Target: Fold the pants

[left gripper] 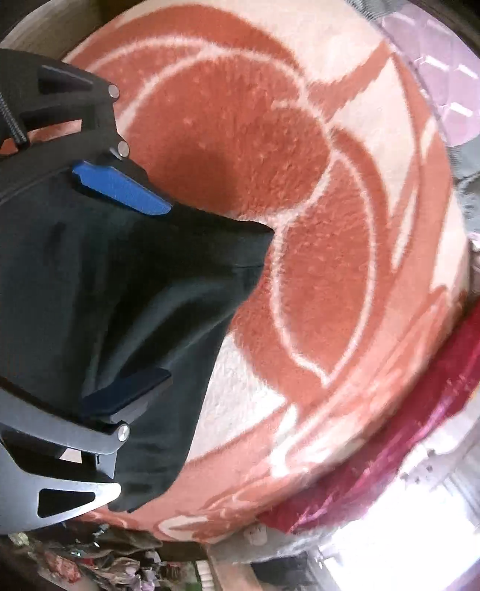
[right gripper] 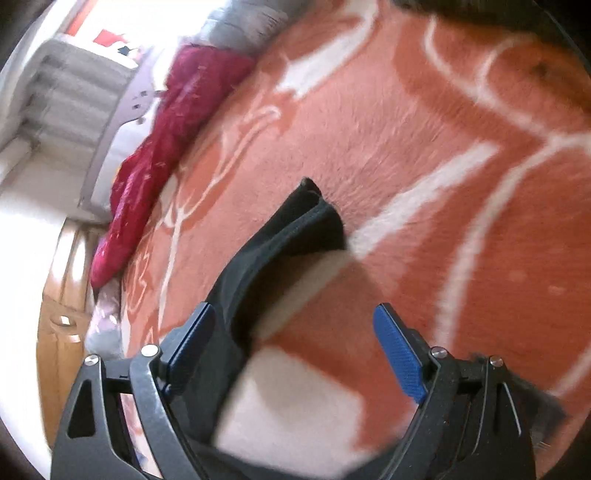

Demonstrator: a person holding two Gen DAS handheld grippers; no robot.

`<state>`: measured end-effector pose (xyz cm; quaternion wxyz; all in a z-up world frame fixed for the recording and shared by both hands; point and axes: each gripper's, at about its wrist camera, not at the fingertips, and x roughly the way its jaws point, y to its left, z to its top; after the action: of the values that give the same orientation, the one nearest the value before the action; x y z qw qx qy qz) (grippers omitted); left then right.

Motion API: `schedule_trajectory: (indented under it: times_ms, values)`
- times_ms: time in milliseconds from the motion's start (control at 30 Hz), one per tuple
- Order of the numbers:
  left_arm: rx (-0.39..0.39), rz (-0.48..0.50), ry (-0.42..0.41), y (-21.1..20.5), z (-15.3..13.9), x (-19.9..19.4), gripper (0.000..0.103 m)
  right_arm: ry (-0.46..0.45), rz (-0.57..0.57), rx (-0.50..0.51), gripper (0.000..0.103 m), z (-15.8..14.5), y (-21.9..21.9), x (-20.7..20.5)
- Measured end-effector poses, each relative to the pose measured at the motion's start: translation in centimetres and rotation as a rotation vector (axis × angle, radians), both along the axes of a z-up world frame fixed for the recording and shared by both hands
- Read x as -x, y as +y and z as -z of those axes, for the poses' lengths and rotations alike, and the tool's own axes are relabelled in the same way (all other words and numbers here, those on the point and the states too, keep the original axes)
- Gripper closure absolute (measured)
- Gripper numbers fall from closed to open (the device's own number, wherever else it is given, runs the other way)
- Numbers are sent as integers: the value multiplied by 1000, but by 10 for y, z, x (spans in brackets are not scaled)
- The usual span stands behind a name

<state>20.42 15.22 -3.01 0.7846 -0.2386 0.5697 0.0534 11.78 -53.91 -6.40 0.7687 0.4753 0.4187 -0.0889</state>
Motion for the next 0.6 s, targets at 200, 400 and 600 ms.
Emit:
schedule_trajectory:
  times_ms: [200,400,600]
  values:
    - [-38,10,153,-6,55,-39,72,65,77,-75,71,42,-16,-52]
    - [-104,3,120,-7,67,-57,73,-64,40,101,93,1,-42,-67]
    - [-70,13,91,0,49,-56,73,48,36,54,81,48,-48,-58]
